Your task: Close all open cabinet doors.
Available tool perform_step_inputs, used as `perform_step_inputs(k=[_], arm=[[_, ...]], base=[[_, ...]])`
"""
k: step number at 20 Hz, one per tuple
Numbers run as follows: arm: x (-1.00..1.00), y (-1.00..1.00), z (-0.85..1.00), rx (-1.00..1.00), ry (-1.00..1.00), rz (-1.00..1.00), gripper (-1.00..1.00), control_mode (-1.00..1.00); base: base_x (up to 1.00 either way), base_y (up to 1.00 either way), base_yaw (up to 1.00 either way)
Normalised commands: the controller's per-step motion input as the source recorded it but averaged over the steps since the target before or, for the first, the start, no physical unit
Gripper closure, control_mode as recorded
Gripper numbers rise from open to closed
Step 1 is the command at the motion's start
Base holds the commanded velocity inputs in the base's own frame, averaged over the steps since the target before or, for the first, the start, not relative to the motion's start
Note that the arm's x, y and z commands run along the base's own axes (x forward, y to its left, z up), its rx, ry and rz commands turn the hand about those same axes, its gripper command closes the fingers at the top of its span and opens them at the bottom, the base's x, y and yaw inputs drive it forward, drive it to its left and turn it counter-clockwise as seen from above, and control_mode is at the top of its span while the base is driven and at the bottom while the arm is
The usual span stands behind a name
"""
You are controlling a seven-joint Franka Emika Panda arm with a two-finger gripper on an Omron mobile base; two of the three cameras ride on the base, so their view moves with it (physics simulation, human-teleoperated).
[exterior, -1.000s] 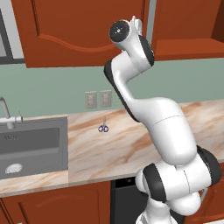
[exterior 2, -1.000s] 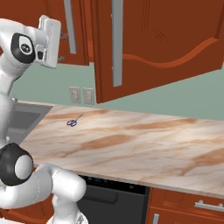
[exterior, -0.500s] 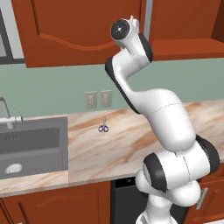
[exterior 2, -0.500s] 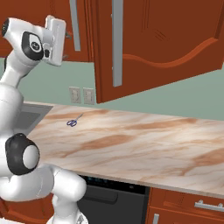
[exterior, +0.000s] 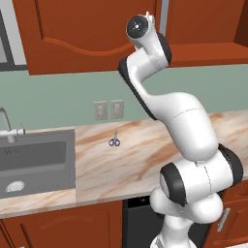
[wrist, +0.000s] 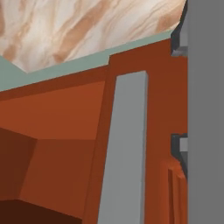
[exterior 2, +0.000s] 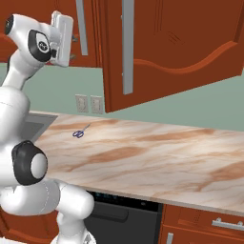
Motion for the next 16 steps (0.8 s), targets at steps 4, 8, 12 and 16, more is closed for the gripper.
perform_step_inputs(k=[4, 8, 12, 16], arm=[[-0.25, 0.09, -0.12, 0.01, 0.0, 0.13, -1.0, -1.0], [-0.44, 0.25, -0.08, 0.0, -0.01, 0.14, -1.0, -1.0], [-0.49, 0.11, 0.0, 0.0, 0.0, 0.15, -1.0, -1.0], [-0.63, 0.0, 0.02, 0.0, -0.02, 0.07, -1.0, -1.0]], base=[[0.0, 0.0, 0.0], [0.0, 0.0, 0.0], [0.0, 0.0, 0.0], [0.0, 0.0, 0.0]])
